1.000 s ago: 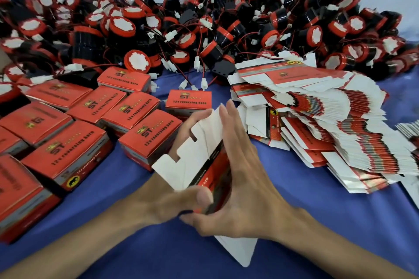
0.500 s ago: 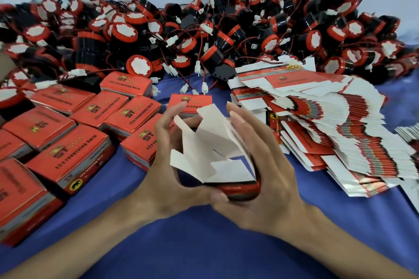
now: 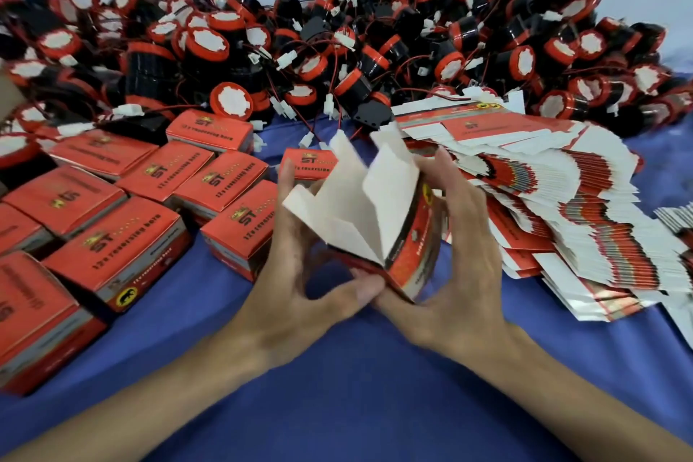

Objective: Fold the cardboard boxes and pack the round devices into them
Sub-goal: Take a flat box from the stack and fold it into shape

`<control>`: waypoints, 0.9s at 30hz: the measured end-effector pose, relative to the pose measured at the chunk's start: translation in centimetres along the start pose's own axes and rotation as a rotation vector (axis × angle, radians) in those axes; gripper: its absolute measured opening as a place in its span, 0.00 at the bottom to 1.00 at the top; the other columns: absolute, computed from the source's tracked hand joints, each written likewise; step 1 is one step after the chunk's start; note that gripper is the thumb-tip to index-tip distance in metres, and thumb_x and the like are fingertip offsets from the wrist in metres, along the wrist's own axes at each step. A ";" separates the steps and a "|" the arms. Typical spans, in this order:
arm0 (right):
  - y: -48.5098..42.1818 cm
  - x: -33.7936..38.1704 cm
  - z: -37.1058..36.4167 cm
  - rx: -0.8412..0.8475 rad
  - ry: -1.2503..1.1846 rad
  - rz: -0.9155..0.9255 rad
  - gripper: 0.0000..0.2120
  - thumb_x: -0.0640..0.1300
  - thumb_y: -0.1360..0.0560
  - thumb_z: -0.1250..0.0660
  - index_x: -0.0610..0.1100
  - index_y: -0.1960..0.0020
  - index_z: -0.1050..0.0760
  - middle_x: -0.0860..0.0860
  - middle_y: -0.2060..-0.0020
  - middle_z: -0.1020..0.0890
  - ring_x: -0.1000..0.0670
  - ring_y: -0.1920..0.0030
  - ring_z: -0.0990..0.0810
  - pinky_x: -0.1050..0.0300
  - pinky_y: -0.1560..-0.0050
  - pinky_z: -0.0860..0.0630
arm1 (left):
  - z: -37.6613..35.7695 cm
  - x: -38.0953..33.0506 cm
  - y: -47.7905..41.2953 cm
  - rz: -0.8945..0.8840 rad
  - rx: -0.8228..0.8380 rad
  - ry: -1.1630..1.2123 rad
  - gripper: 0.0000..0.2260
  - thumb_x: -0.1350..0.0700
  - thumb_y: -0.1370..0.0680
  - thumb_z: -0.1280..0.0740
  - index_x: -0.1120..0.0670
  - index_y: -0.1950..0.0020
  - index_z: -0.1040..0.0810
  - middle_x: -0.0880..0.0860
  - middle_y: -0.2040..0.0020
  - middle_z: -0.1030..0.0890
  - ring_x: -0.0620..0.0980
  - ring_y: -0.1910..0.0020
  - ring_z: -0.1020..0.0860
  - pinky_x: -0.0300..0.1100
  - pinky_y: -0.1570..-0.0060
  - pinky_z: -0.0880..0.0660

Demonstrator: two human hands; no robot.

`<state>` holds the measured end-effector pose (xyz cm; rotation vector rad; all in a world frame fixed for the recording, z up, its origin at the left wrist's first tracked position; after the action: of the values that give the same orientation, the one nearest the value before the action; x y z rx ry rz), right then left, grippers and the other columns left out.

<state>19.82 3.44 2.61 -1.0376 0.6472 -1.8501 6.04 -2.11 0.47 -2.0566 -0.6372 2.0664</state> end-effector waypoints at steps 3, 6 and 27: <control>-0.9 0.4 -1.1 -0.122 0.169 0.047 0.35 0.53 0.29 0.32 0.38 0.30 0.41 0.43 0.35 0.35 0.44 0.37 0.34 0.49 0.38 0.32 | -1.4 0.2 1.0 0.024 0.071 0.010 0.51 0.41 0.34 0.23 0.52 0.23 0.52 0.42 0.28 0.31 0.45 0.28 0.33 0.35 0.38 0.30; 0.0 2.2 -1.8 -0.053 0.209 0.184 0.33 0.55 0.28 0.37 0.41 0.28 0.41 0.44 0.33 0.35 0.43 0.36 0.32 0.50 0.37 0.36 | -0.8 0.3 0.8 0.078 -0.108 0.091 0.34 0.45 0.36 0.23 0.48 0.33 0.32 0.39 0.40 0.20 0.40 0.39 0.23 0.31 0.47 0.26; -1.1 2.4 0.5 -0.087 -0.620 -0.023 0.30 0.38 0.31 0.35 0.32 0.33 0.43 0.68 0.37 0.30 0.66 0.40 0.27 0.71 0.45 0.30 | 2.0 0.1 1.5 0.021 -0.303 -0.428 0.32 0.53 0.39 0.19 0.58 0.42 0.30 0.52 0.48 0.21 0.29 0.55 0.22 0.36 0.51 0.22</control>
<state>19.18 1.85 4.66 -1.5836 0.3419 -1.4077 4.30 -3.78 -0.31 -1.7599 -1.0544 2.5857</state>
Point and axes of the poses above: each hand's wrist, its own y-axis away from the middle knuckle, its own z-axis out of the back of the hand, x = y × z, the point moved 4 cm from there along -y, towards the middle knuckle
